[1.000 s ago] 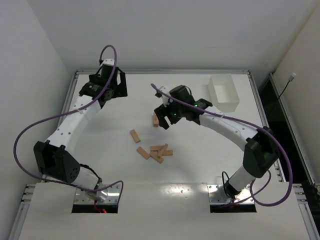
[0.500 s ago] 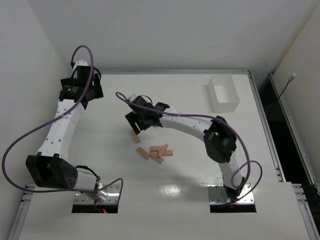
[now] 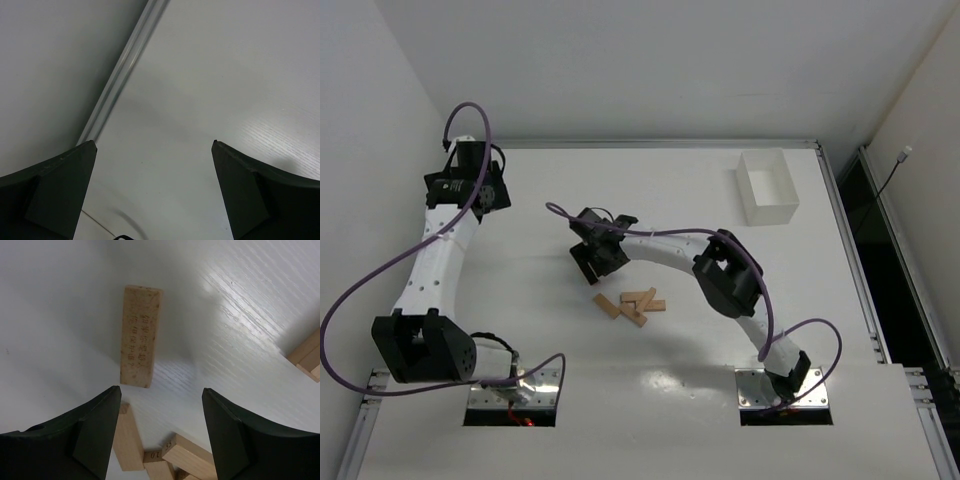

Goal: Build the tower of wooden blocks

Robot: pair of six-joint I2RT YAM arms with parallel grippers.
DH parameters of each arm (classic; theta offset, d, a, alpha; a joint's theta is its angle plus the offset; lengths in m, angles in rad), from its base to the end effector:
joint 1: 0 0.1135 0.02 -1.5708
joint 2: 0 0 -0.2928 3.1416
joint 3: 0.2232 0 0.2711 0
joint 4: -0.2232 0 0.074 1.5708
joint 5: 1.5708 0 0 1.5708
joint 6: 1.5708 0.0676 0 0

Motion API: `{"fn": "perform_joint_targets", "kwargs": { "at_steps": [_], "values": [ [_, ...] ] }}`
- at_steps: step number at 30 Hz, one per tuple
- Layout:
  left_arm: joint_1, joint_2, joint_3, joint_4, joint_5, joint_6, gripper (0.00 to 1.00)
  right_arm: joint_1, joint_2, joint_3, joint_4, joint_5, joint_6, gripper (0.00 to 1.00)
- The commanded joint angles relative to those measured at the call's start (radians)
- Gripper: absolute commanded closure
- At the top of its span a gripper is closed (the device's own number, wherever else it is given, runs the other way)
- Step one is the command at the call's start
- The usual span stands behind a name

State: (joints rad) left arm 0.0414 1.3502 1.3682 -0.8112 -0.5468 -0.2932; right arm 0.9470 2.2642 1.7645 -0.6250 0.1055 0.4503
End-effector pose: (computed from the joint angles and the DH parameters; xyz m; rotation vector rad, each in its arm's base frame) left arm 0.3099 0.0480 0.3701 -0.6326 2.1860 0.5127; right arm 0.3147 0.4251 0.1373 -0.6368 2.6437 0.2867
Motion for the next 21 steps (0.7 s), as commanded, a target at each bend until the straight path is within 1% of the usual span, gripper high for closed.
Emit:
{"fn": "perform_joint_targets", "kwargs": {
  "at_steps": [1,6,11,15,21],
  "values": [
    [0.017,-0.045,-0.014,0.006,-0.001,-0.001,0.01,0.009,0.003,0.062,0.031,-0.041,0.018,0.38],
    [0.026,-0.045,-0.037,0.006,0.013,-0.001,0.01,0.009,0.028,0.098,0.030,-0.050,0.018,0.38],
    [0.026,-0.066,-0.073,-0.005,0.111,-0.020,0.01,0.009,-0.006,0.070,0.030,-0.027,0.008,0.38],
    [0.026,-0.066,-0.092,-0.005,0.111,-0.031,0.01,0.009,-0.006,0.070,0.030,-0.018,0.008,0.38],
    [0.054,-0.075,-0.092,-0.014,0.120,-0.031,0.01,0.018,0.060,0.140,0.021,-0.018,0.008,0.38]
  ]
}}
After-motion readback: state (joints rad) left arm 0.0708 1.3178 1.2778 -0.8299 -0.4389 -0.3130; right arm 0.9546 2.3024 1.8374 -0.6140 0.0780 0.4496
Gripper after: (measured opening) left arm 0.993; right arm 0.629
